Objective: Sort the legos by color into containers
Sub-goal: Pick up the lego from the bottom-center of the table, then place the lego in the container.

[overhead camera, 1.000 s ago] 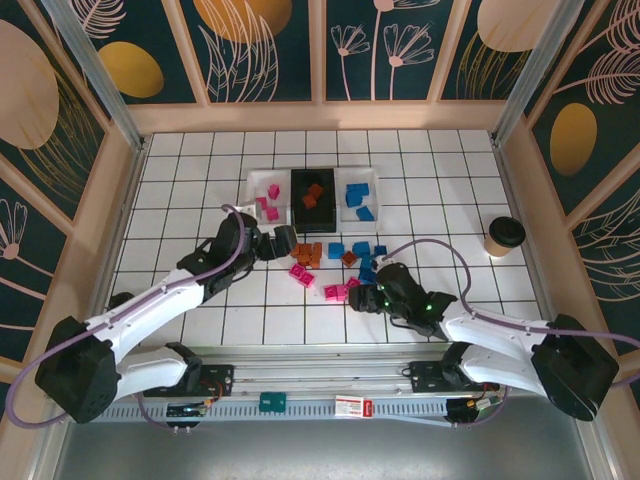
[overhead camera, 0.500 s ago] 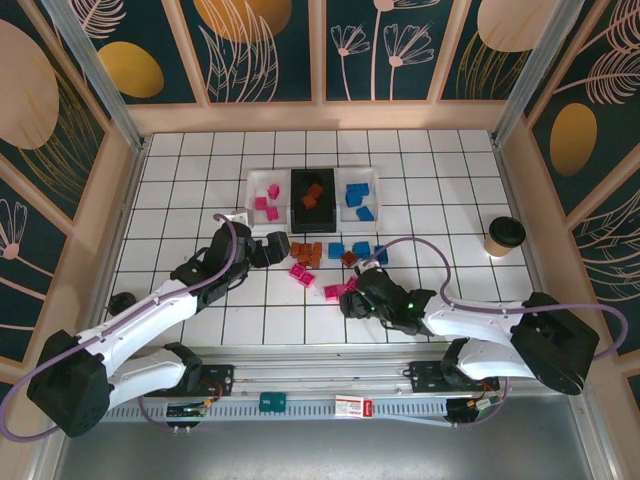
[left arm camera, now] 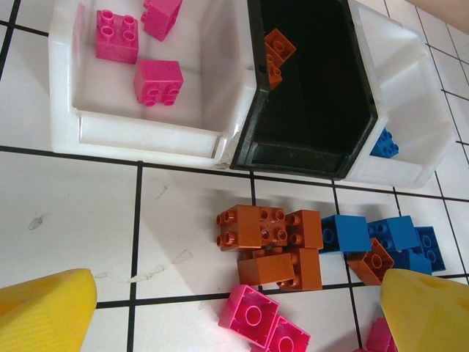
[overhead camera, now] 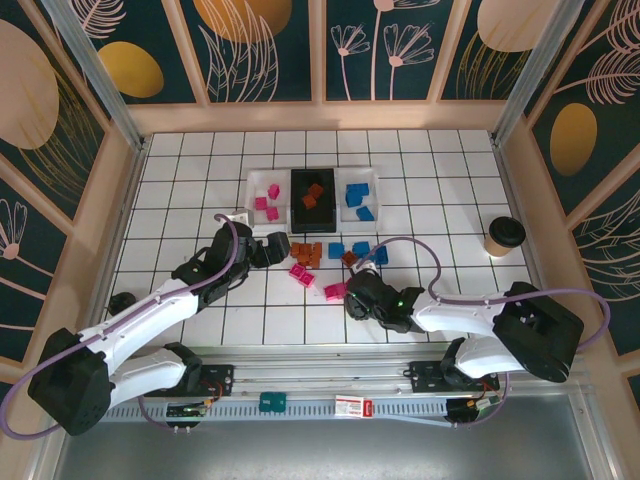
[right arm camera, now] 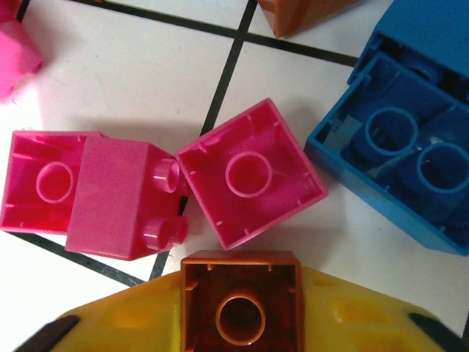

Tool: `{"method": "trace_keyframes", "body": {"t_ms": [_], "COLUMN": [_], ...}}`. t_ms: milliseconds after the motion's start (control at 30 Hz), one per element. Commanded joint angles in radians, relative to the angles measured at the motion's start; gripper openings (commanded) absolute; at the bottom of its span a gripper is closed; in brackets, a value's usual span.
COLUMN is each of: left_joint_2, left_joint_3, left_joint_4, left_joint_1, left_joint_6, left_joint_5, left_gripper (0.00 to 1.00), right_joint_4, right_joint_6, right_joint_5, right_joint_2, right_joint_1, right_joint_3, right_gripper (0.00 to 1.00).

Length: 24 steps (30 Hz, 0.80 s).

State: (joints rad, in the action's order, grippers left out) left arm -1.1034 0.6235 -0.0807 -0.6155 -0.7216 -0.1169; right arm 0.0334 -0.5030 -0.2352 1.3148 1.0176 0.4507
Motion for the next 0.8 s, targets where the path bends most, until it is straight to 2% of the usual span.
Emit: {"method": "trace_keyframes", "body": {"t_ms": [0, 200, 333, 433, 533, 767], "left_joint_2": [-0.001, 0.039, 0.045, 0.039, 0.037, 0.083], "left_joint_3": [-0.011, -0.024, -0.043, -0.067, -0.09, -0.135], "left_joint_4": [-0.007, -0.031, -0.034, -0.019, -0.012, -0.03], "left_joint_1": [0.002, 0.003, 0.003, 0.002, 0.002, 0.002], "left_joint_6": [-0.011, -0.004, -0.005, -0.016, -0.021, -0.022], "left_joint_5": [-0.026, -0.075, -0.088, -0.066, -0.045, -0.014], "left_gripper": [0.99, 0.99, 0.99, 0.99, 0.99, 0.99], "right_joint_4": [0.036, 0.14, 0.094, 0.018, -0.066, -0.071], "right_joint_6": [-0.005, 0.038, 0.119, 0.179, 0.214, 0.246], "right_joint_5": [-0.014, 0.007, 0.079, 0.152, 0.214, 0.215], "right_joint_2": [-0.045, -0.253, -0.277, -0.17, 0.003, 0.42], "right_joint_1": [0.009, -0.004, -0.069, -0.151, -0.231, -0.319], "right_joint_3": [0.011, 0.071, 0.182, 0.282, 0.392, 0.751], "right_gripper": [0.3, 0.26, 0.25, 0.25, 0.25, 0.25]}}
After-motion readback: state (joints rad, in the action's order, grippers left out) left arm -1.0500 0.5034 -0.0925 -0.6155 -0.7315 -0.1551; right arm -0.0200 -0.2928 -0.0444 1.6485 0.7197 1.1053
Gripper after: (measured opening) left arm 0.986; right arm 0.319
